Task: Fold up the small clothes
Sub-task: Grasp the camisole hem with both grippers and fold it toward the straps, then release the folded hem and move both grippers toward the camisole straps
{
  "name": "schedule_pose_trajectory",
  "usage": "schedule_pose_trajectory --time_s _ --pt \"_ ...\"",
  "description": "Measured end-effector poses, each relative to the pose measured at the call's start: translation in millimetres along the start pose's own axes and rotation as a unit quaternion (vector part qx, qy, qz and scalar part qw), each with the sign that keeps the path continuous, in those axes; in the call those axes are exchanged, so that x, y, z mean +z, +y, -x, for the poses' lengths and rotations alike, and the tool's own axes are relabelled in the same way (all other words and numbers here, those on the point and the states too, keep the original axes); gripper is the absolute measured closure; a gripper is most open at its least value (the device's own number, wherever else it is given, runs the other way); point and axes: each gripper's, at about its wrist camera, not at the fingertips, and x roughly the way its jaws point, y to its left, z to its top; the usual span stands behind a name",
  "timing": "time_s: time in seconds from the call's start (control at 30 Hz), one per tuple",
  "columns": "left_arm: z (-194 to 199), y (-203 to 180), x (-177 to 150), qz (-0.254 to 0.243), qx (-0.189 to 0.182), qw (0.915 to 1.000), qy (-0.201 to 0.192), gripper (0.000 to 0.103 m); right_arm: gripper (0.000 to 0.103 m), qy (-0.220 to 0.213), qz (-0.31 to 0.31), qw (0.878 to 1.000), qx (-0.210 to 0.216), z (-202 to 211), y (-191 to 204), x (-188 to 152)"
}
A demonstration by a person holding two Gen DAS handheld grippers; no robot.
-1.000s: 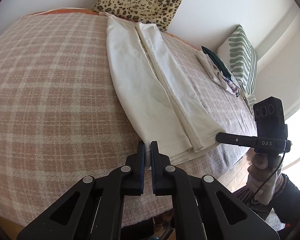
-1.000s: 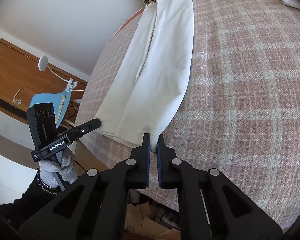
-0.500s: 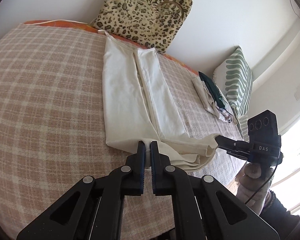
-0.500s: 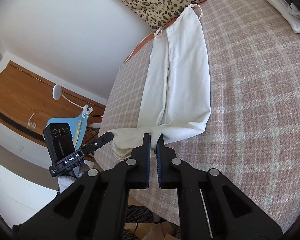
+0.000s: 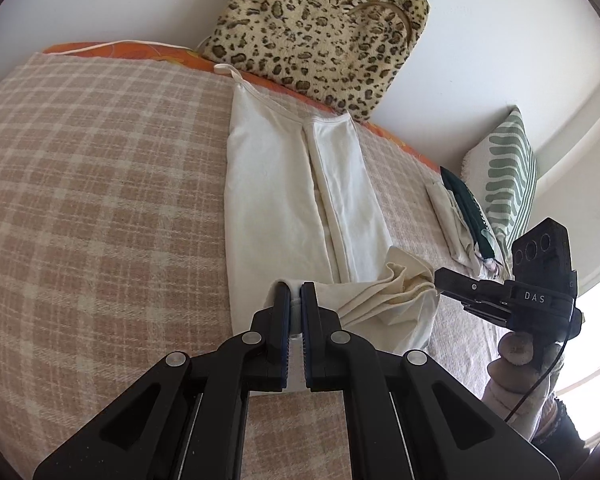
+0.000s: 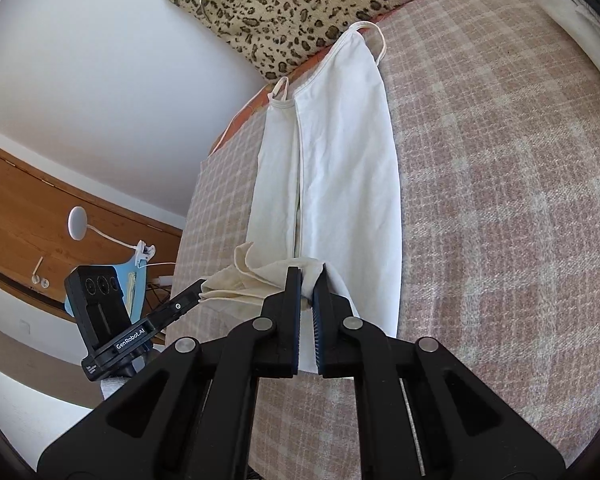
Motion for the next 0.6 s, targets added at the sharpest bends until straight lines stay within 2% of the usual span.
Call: schedule_pose_trajectory --time_s 0.37,0.47,0.53,0.57,0.6 --pt "-22.8 7.8 12.7 -0.004 0.019 0.9998 0.009 0.099 0.096 0.012 -0.019 0.999 -0.028 -27.8 -22.2 18.7" --pt "-17.9 4.5 15.8 -0.01 0.046 0.9989 -0.001 0.09 0.094 0.003 -0.022 1.0 -0.02 -21.0 -22.0 23.8" --pt "-8.1 6.6 19.1 0.0 0.059 0.9981 -0.018 0.077 0.071 -0.003 -0.02 1.0 -0.019 -12.9 -20.3 27.8" --pt "-1.3 7.3 20.2 0.001 0.064 0.9974 -0.033 0.074 0.052 -0.017 -0.015 0.999 -0.025 -6.4 -18.1 28.9" --pt "5.9 7.1 20.6 -0.001 0.065 0.9969 -0.045 0.074 0.05 -0.037 -0.006 0.999 -0.029 2.2 -14.8 28.7"
